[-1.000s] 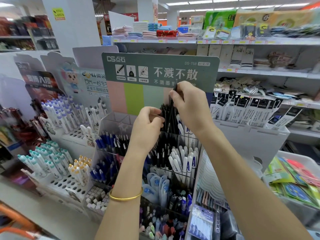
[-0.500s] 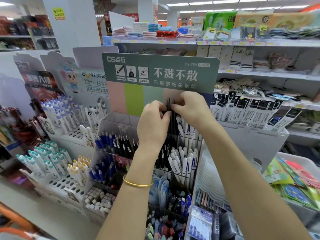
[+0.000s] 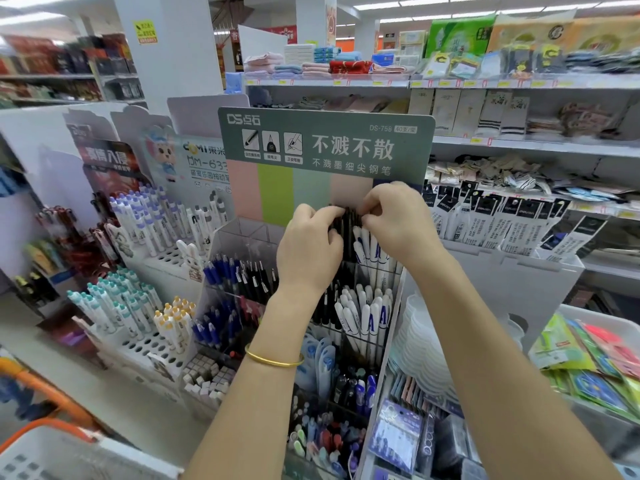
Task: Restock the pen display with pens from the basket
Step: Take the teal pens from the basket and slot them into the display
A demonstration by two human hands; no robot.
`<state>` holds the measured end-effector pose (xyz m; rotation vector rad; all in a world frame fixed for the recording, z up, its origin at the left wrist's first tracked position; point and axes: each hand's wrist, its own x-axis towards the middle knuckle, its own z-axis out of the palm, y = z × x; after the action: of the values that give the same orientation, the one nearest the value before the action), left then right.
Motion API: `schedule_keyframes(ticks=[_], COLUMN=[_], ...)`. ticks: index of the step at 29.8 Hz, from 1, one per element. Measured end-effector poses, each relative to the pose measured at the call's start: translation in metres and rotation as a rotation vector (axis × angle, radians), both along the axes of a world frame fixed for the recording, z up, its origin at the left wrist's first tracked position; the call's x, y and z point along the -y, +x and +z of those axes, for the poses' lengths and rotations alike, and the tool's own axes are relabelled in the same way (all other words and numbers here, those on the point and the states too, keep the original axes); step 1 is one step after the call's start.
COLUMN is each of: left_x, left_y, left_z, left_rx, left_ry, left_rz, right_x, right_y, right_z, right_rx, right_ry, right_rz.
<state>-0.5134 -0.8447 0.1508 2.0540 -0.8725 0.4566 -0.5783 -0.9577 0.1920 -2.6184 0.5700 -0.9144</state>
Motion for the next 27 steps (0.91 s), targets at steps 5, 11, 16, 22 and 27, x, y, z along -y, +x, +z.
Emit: schedule_keyframes(ticks=[5, 11, 16, 22, 27], left_x=[-0.044, -0.125, -0.210, -0.286, -0.332], left_y=[-0.029, -0.062, -0.106, -0.128, -0.097], left_z=[-0.018, -0.096, -0.185, -0.261, -0.312], left_rx=[-0.154, -0.513, -0.796, -1.071, -1.098], left_ry=[-0.267, -0.385, -0.277, -0.075, 0.303], left_rz=[0.043, 0.276, 0.587, 0.817, 0.849], right_x=[-0.040, -0.136, -0.219, -0.285, -0.314], right_y=[-0.014, -0.009, -0.004, 0.012, 0.027], right_z=[-0.008, -0.070, -0.138, -0.208, -0.266], right_rx=[0.146, -0.031, -0.248, -0.540, -0.725], right_ry=[0.005, 0.090, 0.239, 0.511, 0.748], right_rz=[0.195, 0.612, 0.897, 0.953, 0.827])
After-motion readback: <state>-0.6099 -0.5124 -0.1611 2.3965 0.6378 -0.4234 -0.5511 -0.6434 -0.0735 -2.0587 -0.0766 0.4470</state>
